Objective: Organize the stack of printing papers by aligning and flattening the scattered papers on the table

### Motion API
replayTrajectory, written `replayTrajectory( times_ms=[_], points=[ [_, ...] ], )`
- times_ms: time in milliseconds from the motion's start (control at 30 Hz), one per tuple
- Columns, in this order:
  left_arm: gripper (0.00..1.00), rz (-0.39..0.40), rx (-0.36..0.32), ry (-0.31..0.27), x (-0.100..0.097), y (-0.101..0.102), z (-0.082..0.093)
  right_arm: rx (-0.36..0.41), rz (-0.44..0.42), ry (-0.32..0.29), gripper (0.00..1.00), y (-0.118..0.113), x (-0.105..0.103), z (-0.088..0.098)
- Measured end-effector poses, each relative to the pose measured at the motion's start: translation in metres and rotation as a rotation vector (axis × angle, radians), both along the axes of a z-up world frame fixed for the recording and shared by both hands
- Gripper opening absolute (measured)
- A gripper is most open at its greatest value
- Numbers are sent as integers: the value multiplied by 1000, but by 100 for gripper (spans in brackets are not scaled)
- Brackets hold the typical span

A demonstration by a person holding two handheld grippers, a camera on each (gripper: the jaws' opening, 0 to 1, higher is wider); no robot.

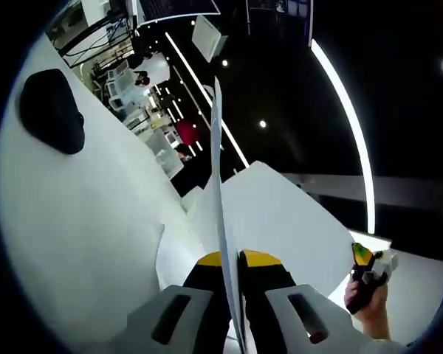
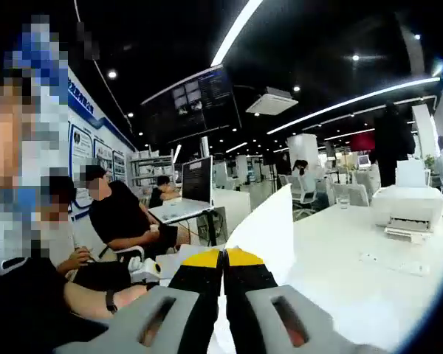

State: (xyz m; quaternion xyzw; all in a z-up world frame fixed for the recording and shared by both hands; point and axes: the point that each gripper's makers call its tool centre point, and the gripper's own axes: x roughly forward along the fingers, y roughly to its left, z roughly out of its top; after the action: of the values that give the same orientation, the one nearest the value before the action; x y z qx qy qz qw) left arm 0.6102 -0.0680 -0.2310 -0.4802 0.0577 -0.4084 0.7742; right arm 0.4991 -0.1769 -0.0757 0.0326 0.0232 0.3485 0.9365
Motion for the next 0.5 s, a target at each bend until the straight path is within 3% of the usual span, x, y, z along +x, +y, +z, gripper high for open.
replayTrajectory(
  times_ms=[233,500],
  points=[
    [7,2,-2,2,-1,0,1,74,145,-112,0,38,-28,58],
    [7,5,3,5,-2,0,1,231,313,-235,0,50,-70,116]
  ],
)
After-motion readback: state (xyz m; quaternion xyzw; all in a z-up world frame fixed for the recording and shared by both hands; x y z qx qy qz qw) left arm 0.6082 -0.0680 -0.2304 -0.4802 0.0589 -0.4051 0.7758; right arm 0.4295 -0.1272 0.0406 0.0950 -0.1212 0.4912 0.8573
